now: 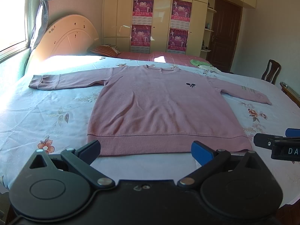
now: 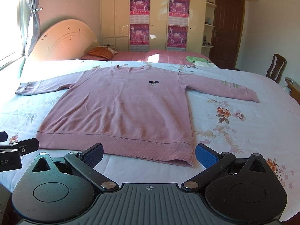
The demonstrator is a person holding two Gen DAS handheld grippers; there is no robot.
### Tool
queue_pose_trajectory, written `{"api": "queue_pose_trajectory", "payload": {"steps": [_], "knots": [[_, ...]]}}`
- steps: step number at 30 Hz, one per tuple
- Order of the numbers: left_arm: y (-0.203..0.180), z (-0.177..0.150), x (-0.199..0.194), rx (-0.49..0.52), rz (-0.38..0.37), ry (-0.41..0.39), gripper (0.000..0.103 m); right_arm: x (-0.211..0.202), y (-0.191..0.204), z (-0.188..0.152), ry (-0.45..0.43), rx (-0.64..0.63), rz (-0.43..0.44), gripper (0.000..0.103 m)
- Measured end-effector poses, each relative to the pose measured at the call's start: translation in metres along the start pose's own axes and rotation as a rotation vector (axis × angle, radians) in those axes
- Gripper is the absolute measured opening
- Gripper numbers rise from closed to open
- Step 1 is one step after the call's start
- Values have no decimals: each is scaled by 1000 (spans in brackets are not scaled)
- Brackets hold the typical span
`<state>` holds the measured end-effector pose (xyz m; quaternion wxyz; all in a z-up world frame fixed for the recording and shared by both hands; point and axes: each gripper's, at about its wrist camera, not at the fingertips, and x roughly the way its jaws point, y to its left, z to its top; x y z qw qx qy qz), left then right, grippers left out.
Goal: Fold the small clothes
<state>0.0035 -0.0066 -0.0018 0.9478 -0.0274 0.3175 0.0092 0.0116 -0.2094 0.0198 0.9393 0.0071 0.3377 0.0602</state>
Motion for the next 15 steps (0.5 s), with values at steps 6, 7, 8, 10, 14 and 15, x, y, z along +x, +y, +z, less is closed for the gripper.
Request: {"api": "queue_pose_trajectory", "payload": {"steps": [6, 7, 8, 10, 14, 15], "knots": [[3, -1, -2, 0, 0, 3, 103, 2, 1, 0, 2, -1, -2, 103], [3, -1, -1, -1, 0, 3, 103, 3, 2, 0, 4, -2, -3, 103], [3, -1, -2, -1, 0, 4, 103, 3, 2, 0, 5, -3, -2, 103], [3, -1, -2, -3, -3, 6, 103, 3, 3, -1, 5, -4, -3, 103], [3, -1, -1, 1, -5, 8, 103, 4, 3, -2, 9, -7, -4, 103], [3, -1, -1, 1, -6, 8, 103, 5, 3, -3, 10, -7, -4, 103]]}}
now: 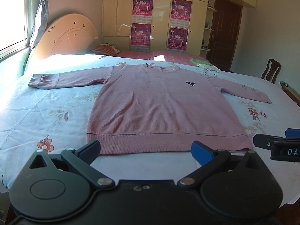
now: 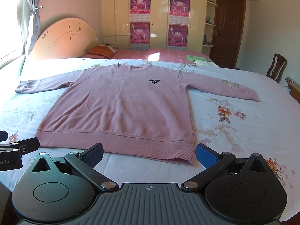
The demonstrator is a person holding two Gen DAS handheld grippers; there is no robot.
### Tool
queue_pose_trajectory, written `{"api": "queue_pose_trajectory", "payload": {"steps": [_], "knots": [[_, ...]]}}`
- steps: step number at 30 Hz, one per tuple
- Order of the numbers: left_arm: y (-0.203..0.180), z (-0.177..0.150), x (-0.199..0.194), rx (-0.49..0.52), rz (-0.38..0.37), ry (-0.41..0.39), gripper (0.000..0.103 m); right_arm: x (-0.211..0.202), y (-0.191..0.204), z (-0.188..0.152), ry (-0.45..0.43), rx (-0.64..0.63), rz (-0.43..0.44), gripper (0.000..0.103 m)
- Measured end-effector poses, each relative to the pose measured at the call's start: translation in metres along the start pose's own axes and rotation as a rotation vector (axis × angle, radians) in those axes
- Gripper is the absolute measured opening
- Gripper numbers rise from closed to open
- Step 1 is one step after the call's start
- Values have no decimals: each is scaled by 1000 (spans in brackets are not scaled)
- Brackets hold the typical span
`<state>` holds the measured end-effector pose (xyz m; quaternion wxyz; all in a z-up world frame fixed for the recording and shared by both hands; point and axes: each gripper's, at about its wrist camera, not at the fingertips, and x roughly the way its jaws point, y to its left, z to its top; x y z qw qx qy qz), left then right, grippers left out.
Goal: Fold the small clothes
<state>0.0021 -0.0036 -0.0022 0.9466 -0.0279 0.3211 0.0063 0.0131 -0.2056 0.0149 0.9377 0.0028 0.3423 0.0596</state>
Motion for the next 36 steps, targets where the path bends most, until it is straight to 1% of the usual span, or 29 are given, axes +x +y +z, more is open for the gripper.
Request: {"api": "queue_pose_trajectory", "payload": {"steps": [21, 25, 27, 29, 30, 31, 32, 34, 36], "knots": [[-2, 0, 7, -1, -1, 9, 103, 3, -2, -1, -1, -2, -6, 103], [-3, 6, 11, 2, -15, 4, 103, 8, -4, 2, -44, -16, -20, 103], [-3, 11, 15, -12, -25, -5, 103, 14, -5, 5, -53, -30, -18, 103], [-2, 16, 20, -34, -19, -8, 103, 18, -8, 6, -88, -30, -10, 103], [-2, 17, 24, -43, -31, -4, 103, 20, -9, 6, -115, -23, -4, 103], [-1, 19, 28, -48, -63, 0, 103, 22, -11, 6, -124, -18, -6, 103], [-2, 21, 32, -59, -87, -1, 103, 25, -12, 8, -112, -24, -19, 103], [-2, 24, 39, -73, -108, -8, 103, 35, -16, 14, -74, -32, -67, 103], [-5, 30, 48, -79, -130, -22, 103, 41, -28, 21, -81, -7, -67, 103]]}}
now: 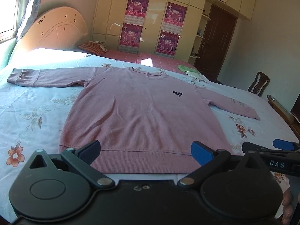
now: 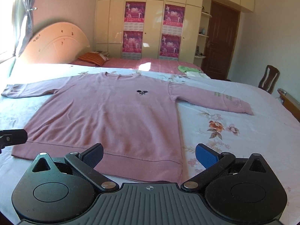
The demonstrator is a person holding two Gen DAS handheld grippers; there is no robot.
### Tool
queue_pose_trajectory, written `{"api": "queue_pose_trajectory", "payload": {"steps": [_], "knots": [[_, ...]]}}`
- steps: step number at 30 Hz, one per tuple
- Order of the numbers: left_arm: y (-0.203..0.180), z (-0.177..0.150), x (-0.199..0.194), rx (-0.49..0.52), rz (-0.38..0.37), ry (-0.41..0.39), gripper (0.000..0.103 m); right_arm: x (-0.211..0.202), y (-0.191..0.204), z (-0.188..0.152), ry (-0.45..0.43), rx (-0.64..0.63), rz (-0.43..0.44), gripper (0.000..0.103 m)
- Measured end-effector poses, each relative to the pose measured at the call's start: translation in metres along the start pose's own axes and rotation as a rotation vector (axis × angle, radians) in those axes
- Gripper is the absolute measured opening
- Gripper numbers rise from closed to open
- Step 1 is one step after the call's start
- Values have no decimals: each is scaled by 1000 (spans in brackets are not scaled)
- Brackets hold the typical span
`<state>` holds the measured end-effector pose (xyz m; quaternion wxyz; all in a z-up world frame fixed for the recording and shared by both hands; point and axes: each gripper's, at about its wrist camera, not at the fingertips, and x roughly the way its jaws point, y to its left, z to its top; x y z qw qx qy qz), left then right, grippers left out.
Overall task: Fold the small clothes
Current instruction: 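Move the right tool to the green-printed sleeve cuff and grasp it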
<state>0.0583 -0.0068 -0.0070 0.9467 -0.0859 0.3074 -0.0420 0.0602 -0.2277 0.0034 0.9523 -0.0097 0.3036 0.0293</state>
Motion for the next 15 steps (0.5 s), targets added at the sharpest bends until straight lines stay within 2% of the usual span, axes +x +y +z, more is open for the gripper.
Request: {"api": "queue_pose_trajectory", "payload": {"steps": [4, 6, 10, 15], "knots": [[-4, 12, 25, 11, 10, -2, 103, 15, -30, 16, -32, 96, 14, 103], [-3, 21, 41, -7, -34, 10, 103, 26, -42, 24, -39, 117, 7, 103], [-6, 40, 72, -12, 22, 15, 101, 51, -63, 43, -45, 130, -20, 103], [-18, 63, 112, 44, 41, 12, 97, 84, -84, 59, -32, 137, -41, 103]]}}
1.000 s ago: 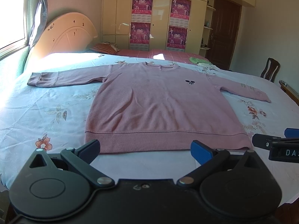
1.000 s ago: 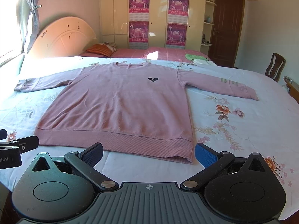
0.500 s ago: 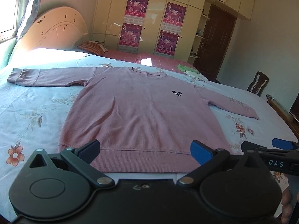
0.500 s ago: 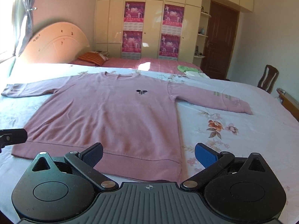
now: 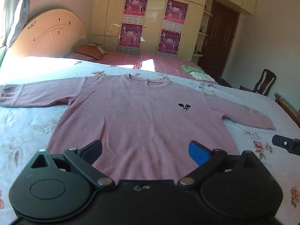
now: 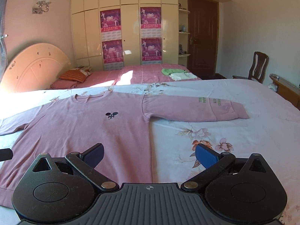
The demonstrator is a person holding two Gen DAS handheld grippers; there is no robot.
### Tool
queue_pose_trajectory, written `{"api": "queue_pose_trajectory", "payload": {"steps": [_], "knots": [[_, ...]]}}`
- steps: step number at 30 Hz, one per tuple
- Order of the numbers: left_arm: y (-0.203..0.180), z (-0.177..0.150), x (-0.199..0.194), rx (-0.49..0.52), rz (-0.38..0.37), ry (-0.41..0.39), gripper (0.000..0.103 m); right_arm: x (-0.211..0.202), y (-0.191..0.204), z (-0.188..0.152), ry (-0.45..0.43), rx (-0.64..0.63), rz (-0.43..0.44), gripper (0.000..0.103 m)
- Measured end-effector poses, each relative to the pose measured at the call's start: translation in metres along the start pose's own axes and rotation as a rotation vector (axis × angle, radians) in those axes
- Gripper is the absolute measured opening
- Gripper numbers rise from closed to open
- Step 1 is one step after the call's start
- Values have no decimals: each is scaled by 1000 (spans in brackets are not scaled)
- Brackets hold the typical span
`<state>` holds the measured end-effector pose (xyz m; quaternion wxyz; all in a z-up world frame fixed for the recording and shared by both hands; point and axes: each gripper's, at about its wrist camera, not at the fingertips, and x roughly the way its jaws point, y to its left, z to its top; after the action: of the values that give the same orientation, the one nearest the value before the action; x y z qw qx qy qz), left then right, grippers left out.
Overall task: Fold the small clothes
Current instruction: 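Move the right tool to the green-printed sleeve cuff and grasp it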
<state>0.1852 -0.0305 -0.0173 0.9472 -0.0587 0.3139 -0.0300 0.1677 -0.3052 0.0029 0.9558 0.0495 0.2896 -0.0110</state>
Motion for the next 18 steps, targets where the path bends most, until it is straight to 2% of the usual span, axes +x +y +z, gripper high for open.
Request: {"api": "queue_pose_trajectory", "payload": {"steps": [5, 6, 8, 13, 15, 16, 18], "knots": [[-15, 19, 42, 62, 11, 8, 76, 35, -21, 15, -2, 26, -36, 102], [-18, 22, 51, 70, 12, 13, 76, 42, -25, 19, -4, 33, -45, 102], [-23, 27, 66, 84, 10, 17, 76, 59, -36, 25, 8, 56, -63, 78], [-29, 39, 99, 114, 22, 5, 75, 91, -65, 36, -2, 114, -101, 76], [-31, 44, 113, 125, 23, 8, 71, 106, -80, 41, -1, 131, -113, 65], [-30, 45, 120, 125, 24, 11, 68, 113, -88, 43, 4, 150, -118, 55], [-30, 49, 134, 123, 23, 16, 64, 126, -108, 48, -1, 196, -129, 50]]}}
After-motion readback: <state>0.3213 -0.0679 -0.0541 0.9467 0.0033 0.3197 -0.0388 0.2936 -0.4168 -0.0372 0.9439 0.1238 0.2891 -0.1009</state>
